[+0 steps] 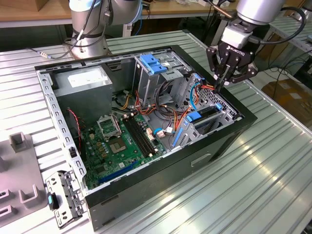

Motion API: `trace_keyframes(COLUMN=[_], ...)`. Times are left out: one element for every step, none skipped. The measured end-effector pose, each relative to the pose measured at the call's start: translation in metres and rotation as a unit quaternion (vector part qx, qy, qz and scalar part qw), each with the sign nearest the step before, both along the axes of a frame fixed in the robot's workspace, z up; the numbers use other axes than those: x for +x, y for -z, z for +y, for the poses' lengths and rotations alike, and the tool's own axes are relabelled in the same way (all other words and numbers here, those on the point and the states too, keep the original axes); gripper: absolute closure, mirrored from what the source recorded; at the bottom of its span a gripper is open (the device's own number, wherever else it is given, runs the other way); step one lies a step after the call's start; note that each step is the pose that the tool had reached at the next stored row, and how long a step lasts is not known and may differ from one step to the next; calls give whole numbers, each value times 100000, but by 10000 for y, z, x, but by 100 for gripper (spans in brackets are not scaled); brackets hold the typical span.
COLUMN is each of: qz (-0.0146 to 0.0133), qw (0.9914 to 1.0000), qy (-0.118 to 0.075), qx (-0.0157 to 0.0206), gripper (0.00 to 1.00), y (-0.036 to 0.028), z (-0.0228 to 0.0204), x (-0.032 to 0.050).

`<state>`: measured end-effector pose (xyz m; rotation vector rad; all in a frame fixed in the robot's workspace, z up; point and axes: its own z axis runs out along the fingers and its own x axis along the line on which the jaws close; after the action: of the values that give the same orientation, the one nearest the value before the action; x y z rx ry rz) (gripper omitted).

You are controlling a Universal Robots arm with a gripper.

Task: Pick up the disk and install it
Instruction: 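Insert the first disk wire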

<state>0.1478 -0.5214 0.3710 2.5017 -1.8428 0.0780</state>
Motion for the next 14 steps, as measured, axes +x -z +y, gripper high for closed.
trace_keyframes(qz=[2,0,-1,0,-2,-5,-3,-2,-3,-3,-3,-2,-2,-5], qw=[100000,100000,100000,100000,100000,99999,99994,99986,99966,99944,99900,99862,99822,99774], qy=[60,98,147,179,247,479,1119,1646,2621,3347,4480,5248,5962,6726], qx=[-4,-2,-2,-4,-5,-7,-6,-9,-10,-10,-10,-10,-9,-7], gripper=[83,83,83,83,83,83,83,83,83,83,83,83,83,83], y=[0,0,0,0,0,-1,0,-1,-1,-1,-1,-1,0,0], z=[-1,0,-1,-1,-1,-1,0,-1,-1,-1,0,0,-1,0], x=[-15,-25,-37,-43,-47,-48,-49,-49,-49,-49,-49,-49,-49,-49])
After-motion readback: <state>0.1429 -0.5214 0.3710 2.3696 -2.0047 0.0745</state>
